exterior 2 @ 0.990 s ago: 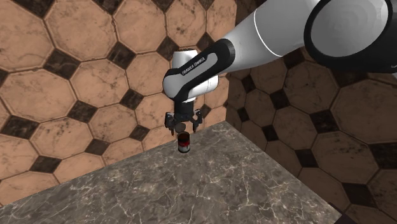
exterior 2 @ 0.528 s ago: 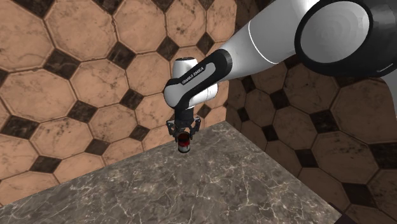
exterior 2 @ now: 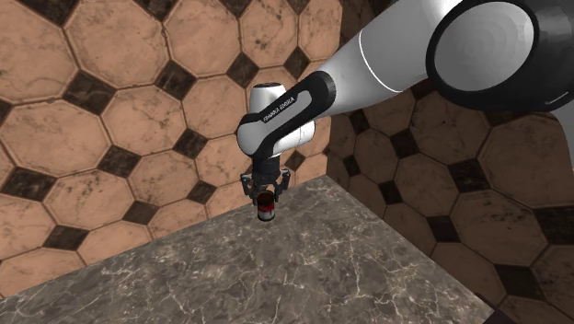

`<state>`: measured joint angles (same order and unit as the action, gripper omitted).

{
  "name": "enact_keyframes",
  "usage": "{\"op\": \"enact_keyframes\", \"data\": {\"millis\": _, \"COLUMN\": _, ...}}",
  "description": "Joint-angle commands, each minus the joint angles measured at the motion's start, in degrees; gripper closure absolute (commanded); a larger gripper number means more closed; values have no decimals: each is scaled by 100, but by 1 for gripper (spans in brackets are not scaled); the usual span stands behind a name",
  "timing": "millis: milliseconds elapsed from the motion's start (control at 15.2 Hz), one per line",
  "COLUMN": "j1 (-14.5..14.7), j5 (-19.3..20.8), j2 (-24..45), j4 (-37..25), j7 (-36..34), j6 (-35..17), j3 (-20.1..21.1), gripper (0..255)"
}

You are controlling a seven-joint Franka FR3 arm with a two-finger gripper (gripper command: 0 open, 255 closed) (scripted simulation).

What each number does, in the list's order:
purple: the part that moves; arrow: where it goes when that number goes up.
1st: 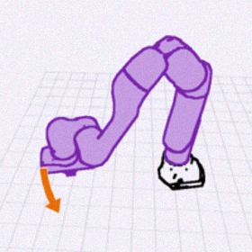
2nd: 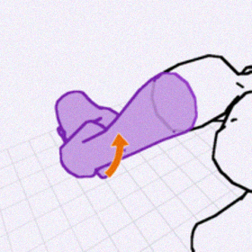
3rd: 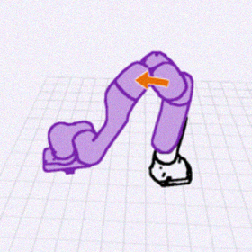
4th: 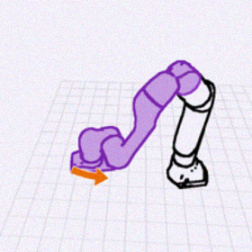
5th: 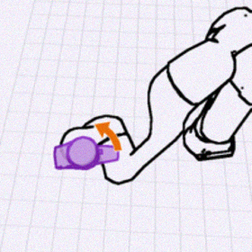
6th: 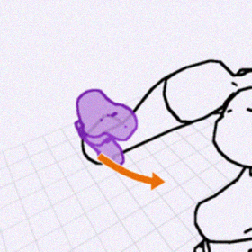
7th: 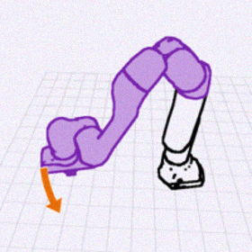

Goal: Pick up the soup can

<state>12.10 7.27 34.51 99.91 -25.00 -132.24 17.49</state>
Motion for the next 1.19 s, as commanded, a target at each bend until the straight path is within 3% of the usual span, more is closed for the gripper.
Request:
{"op": "enact_keyframes", "data": {"millis": 0, "j1": 6, "j5": 3, "j2": 15, "j4": -17, "j7": -8, "j6": 16, "j3": -5, "gripper": 255}}
{"op": "enact_keyframes", "data": {"millis": 1122, "j1": -99, "j5": -209, "j2": -655, "j4": -224, "j7": 69, "j6": 874, "j3": 142, "gripper": 255}}
